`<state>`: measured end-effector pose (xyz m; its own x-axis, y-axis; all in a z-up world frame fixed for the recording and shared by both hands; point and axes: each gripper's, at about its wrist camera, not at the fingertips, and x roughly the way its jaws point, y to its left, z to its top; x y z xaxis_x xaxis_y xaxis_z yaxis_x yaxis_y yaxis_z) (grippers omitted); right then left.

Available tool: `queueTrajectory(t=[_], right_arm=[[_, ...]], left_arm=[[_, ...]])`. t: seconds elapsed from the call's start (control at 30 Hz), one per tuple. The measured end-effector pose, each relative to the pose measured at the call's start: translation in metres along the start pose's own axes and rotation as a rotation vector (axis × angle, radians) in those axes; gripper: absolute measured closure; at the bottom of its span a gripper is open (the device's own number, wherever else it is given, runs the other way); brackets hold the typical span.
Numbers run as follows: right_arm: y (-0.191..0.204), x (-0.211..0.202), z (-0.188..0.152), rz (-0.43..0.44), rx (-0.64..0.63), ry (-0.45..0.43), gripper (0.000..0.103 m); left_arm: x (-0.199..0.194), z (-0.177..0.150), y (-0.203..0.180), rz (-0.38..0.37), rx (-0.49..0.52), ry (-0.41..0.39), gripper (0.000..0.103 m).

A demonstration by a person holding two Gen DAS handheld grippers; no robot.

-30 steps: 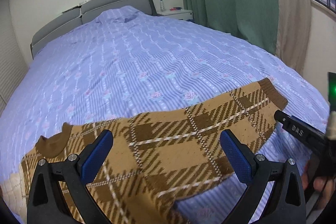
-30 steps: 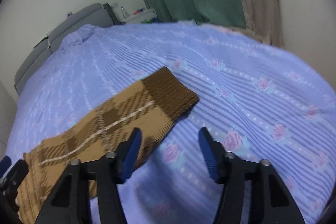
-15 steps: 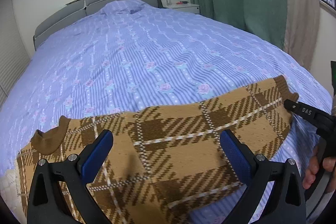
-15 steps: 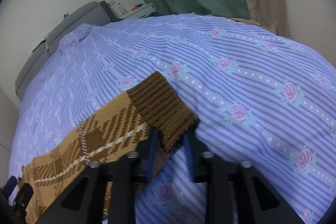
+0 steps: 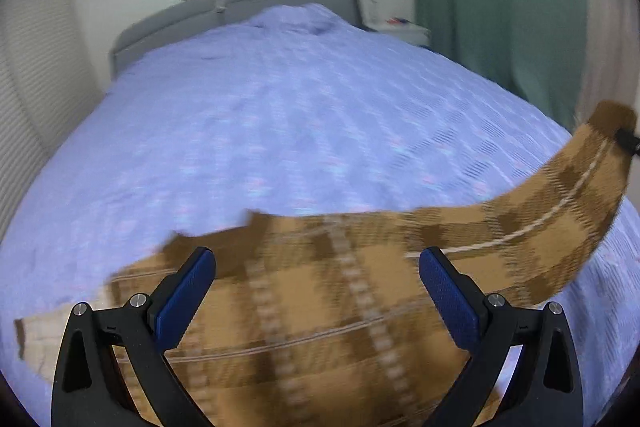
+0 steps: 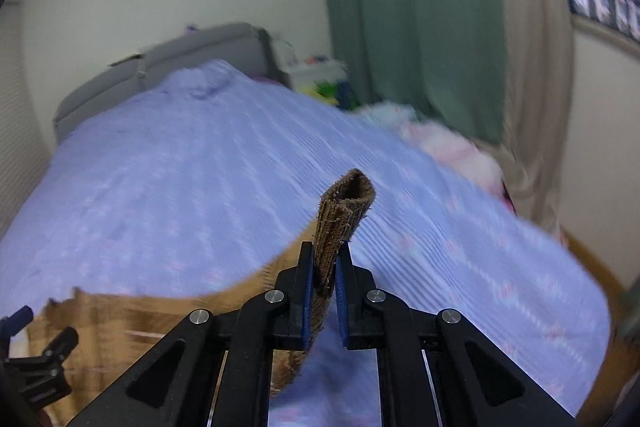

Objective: Fold small clothes
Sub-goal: 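Grasp the brown sleeve cuff with the right gripper and lift it, then carry the held sleeve across the sweater body with the right gripper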

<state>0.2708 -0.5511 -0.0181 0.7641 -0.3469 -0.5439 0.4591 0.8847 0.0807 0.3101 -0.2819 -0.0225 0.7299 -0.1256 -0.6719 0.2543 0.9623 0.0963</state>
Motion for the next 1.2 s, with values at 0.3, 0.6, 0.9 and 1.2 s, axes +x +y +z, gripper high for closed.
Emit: queueTrajectory(t=[0.3,0.6,0.9,1.2], right_arm=[[0.128,-0.065,0.053,0.155,-0.197,-0.107,0.092],[0.265,-0.087,0.016,0.296,-0.386,-0.057,0.092],[0.366,-0.076,-0.065,0.428,-0.532,0.091,0.092],[0.410,-0.052,-0.146,0.506,-0.630,0.260,0.092]], left_arm=[[-0.044,-0.019,0.118,0.100,-0.153,-0.011,0.000],[-0.065,-0.045,0.208,0.196,-0.278,-0.012,0.000],[-0.063,-0.080,0.264,0.261,-0.312,0.041,0.000],[-0.041,-0.108,0.284,0.269,-0.315,0.119,0.000]])
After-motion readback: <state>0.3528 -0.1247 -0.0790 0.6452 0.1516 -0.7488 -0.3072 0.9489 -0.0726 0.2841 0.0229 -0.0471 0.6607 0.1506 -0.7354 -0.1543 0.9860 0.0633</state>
